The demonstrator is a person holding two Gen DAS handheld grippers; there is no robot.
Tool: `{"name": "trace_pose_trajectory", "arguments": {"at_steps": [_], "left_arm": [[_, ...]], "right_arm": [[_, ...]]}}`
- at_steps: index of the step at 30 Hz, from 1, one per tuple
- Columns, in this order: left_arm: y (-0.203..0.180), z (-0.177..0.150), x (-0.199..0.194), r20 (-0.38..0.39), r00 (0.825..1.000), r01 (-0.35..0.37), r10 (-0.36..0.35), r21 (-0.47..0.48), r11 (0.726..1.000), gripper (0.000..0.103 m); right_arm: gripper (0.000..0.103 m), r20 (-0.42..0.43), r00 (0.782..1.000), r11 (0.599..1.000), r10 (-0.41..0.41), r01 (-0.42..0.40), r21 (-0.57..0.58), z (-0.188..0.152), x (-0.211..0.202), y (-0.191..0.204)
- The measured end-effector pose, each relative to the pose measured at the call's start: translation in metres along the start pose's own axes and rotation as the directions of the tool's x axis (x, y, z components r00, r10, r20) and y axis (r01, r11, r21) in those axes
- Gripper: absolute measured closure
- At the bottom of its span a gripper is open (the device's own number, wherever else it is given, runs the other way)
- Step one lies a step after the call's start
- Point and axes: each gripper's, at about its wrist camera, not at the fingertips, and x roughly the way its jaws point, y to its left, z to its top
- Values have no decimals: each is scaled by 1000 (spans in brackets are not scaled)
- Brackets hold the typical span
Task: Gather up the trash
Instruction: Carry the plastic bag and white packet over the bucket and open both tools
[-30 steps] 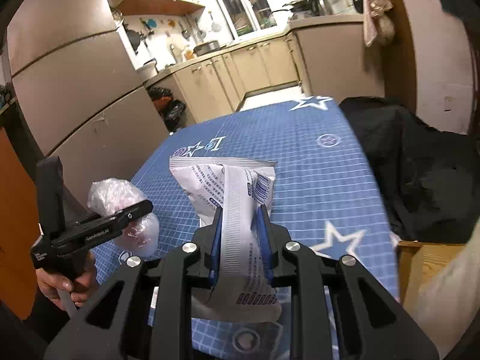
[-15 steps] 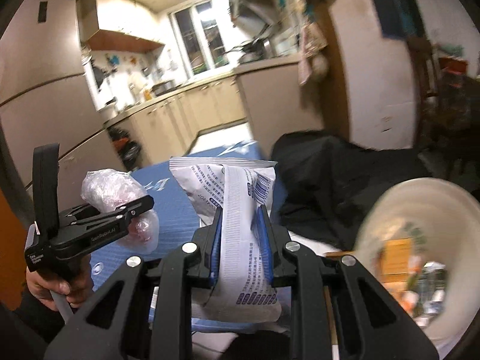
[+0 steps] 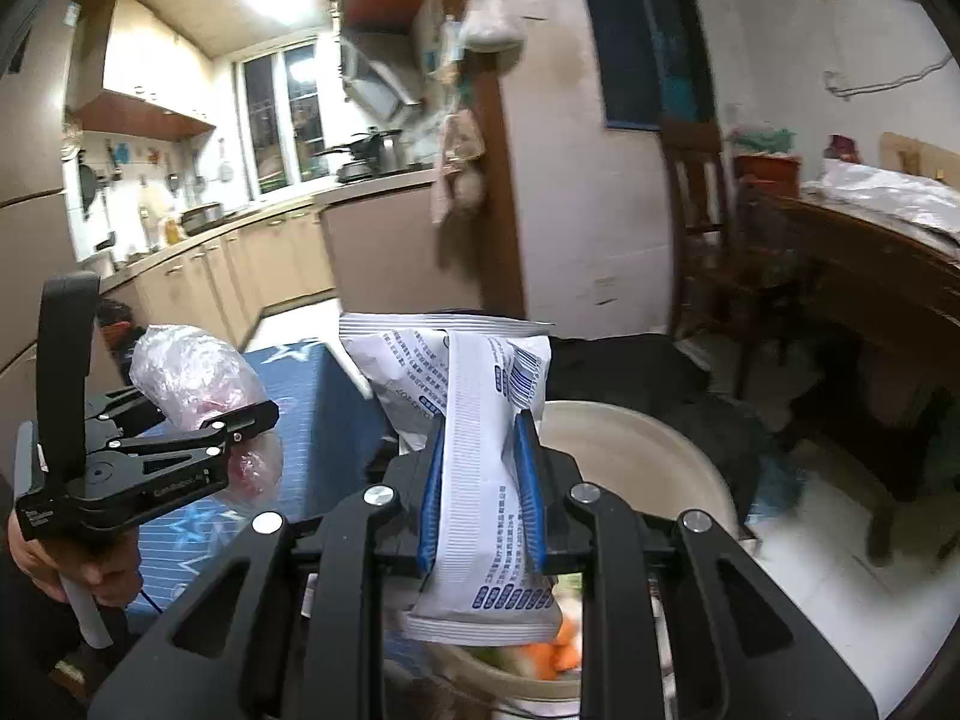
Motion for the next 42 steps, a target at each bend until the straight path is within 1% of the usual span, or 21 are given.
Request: {"name": "trace_pose_trajectory", "arguments": {"at_steps": [4,7,11,13,16,22,31,42], "left_arm": [[-37,12,14,-3,999,48,-48,42,998,55],[-60,22,27,-19,994,105,-104,61,993,55],[-77,32,43,-39,988,152,-149,86,985,56],[-87,39,50,-42,986,164,-160,101,981,56],[-96,42,59,-40,987,157,-153,122,980,56],[-107,38,77,-75,988,144,-135,133,981,56],[-109,33,84,-89,987,145,-134,139,980,56],[-112,28,88,-102,985,153,-139,153,976,56]], "right_arm": [[82,-8,998,998,-65,65,3,0,1,-25],[82,-23,995,995,-98,98,2,-1,4,-43],[82,-39,990,991,-135,135,-6,-3,7,-61],[82,-49,988,989,-148,148,-10,-3,11,-68],[82,-61,985,987,-162,162,-12,-4,16,-75],[82,-92,981,985,-173,173,-15,-9,30,-80],[82,-119,977,984,-178,178,-14,-14,40,-86],[82,-130,977,986,-169,169,-12,-11,45,-92]]}}
